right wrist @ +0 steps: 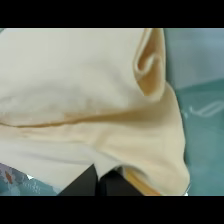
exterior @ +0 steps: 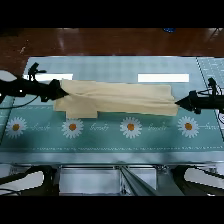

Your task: Fold the shirts.

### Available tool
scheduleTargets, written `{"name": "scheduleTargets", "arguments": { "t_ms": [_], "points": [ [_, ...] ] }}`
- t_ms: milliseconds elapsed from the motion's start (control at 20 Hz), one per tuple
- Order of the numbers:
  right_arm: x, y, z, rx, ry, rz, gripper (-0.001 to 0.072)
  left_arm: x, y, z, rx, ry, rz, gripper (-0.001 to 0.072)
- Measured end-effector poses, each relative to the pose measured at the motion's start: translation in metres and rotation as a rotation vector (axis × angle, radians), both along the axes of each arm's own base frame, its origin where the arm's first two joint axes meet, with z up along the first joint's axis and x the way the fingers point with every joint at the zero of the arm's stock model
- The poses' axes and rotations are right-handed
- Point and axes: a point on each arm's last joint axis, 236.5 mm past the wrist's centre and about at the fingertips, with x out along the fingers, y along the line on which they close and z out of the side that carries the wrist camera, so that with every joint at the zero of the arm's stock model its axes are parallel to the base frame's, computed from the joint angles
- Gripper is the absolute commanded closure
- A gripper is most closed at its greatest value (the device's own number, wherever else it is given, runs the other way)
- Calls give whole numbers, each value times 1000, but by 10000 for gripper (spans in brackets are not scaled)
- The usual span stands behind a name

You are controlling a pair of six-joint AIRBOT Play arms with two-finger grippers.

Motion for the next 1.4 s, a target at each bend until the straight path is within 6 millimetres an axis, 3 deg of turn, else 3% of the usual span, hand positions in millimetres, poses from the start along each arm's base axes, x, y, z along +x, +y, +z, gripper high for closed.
{"name": "scheduleTargets", "arguments": {
  "t_ms": [350,600,650,700,750,900,1000,1150,1300,1400],
  "points": [
    [71,-9,-8,-27,-39,-15,692,84,-6,-13,-18,3,10,689],
    [94,-7,-24,-33,-36,-19,691,107,-10,-32,-21,19,4,684],
    [97,-6,-28,-41,-34,-15,679,108,-11,-36,-22,24,2,600],
    [101,-5,-32,-49,-36,-20,510,109,-12,-40,-22,29,1,352],
    [104,-4,-35,-52,-32,-30,287,110,-12,-42,-22,32,1,202],
    [112,-11,-31,-65,-42,-47,306,102,-10,-39,-35,73,-32,202],
    [110,-21,-18,-72,-48,-13,306,89,3,-30,-37,116,-64,202],
    [93,-59,8,-134,-34,0,306,67,32,0,16,130,-94,202],
    [65,-101,18,-237,15,-49,306,61,52,45,146,3,-66,202],
    [44,-116,10,-280,58,-106,306,56,47,82,224,-150,-39,202]
  ]
}}
